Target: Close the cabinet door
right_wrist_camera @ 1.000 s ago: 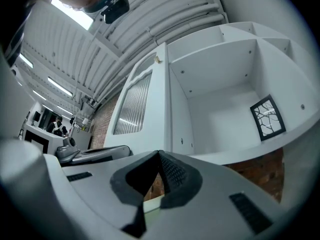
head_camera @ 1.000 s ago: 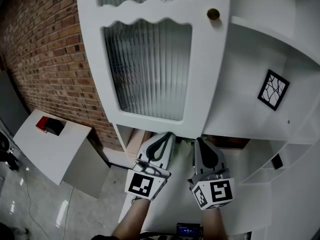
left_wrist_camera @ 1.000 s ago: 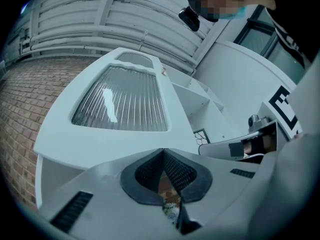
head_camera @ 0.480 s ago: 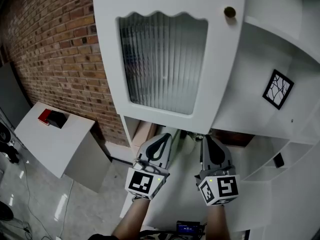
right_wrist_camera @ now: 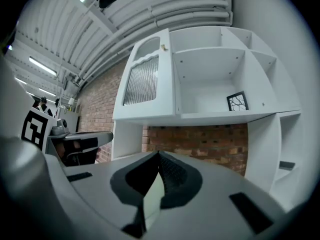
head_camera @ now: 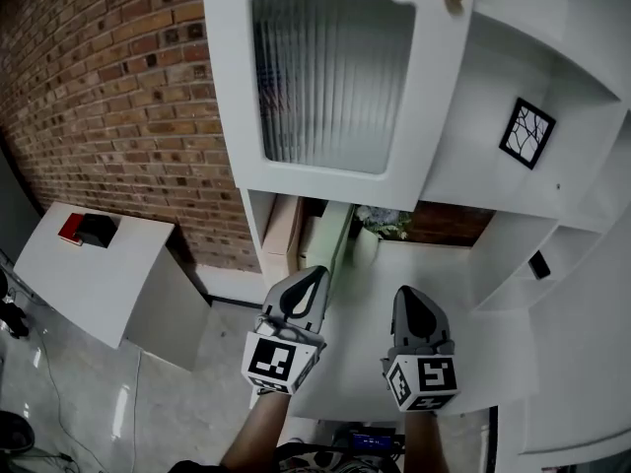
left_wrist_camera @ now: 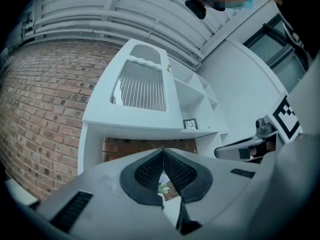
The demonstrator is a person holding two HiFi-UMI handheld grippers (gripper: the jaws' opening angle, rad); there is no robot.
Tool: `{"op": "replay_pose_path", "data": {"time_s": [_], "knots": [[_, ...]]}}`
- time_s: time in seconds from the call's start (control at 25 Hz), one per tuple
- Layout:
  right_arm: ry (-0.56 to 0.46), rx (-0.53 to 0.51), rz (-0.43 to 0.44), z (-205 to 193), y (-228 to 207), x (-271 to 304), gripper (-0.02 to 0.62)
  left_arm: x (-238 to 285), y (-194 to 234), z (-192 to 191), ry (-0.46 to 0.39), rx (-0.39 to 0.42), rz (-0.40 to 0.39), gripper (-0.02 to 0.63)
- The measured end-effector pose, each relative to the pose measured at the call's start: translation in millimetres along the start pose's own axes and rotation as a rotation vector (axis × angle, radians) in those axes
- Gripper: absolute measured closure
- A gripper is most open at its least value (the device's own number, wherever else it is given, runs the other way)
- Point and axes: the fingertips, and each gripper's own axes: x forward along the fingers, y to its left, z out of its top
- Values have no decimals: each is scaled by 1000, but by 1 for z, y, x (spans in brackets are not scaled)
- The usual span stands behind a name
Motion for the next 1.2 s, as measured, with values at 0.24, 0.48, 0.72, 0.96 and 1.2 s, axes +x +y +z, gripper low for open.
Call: {"op": "replay_pose_path", "data": {"time_s": [0.24, 0.48, 0.72, 0.96, 1.2], "knots": [[28, 16, -74, -17, 17, -51, 594, -45, -12, -5, 15, -22, -35, 591], [18, 13, -97, -16, 34, -84, 594, -79, -25, -6, 66, -102, -87, 592], [11, 17, -98, -16, 44, -99, 594, -105, -28, -1, 73, -111, -79, 592], [0, 17, -80, -13, 55, -105, 594, -117, -25, 5, 61, -75, -58, 591], [-6, 18, -68, -9, 60, -105, 594, -118, -25, 8, 66, -92, -69, 592]]}}
